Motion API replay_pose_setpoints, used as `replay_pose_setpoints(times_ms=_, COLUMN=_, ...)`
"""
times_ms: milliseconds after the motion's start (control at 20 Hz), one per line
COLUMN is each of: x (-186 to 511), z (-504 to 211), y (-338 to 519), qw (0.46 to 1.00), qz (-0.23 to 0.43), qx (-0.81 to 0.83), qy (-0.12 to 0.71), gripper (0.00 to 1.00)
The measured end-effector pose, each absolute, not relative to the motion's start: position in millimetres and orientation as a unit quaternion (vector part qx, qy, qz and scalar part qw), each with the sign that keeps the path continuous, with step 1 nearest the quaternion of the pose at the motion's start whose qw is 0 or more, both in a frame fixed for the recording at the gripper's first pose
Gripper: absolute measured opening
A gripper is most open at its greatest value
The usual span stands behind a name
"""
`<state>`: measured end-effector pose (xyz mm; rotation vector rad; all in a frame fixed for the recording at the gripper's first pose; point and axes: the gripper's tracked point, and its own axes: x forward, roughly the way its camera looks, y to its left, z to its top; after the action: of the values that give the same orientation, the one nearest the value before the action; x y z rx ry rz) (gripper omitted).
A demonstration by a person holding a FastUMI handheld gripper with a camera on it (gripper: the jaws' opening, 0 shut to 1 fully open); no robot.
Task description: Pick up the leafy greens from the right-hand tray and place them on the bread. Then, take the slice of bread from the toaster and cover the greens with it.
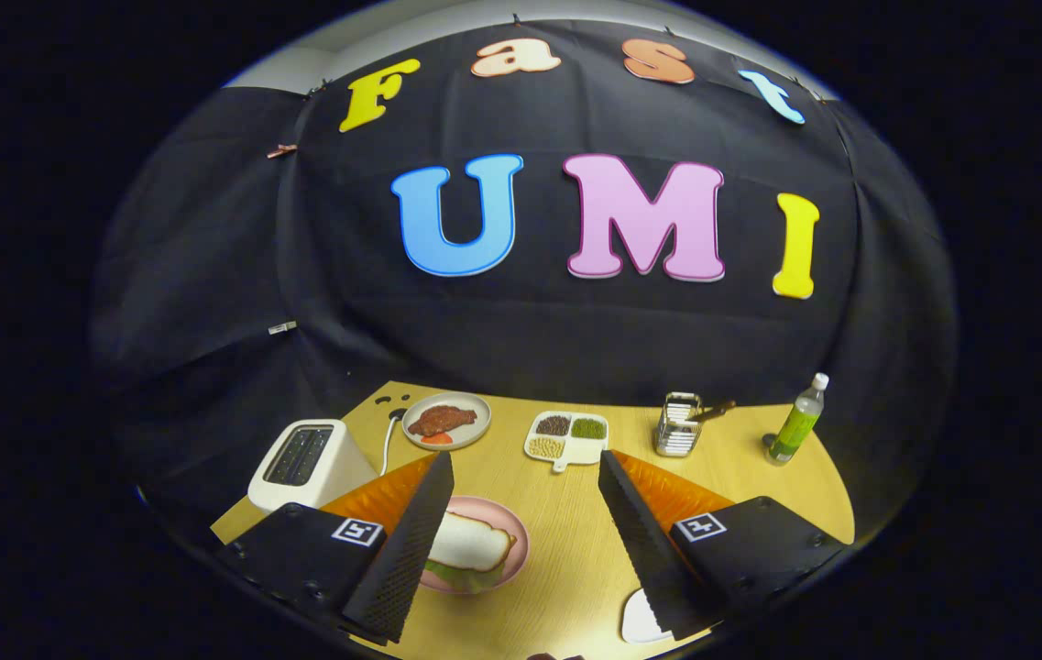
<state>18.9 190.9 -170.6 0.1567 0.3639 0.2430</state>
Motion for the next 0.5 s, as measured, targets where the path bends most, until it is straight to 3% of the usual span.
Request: replay_pose_setpoints(times_ms=500, x=4.6, z=-71.3, y=152.3, qw=0.986, qz=0.143, qx=0.061, qy=0.058, gripper=0.99)
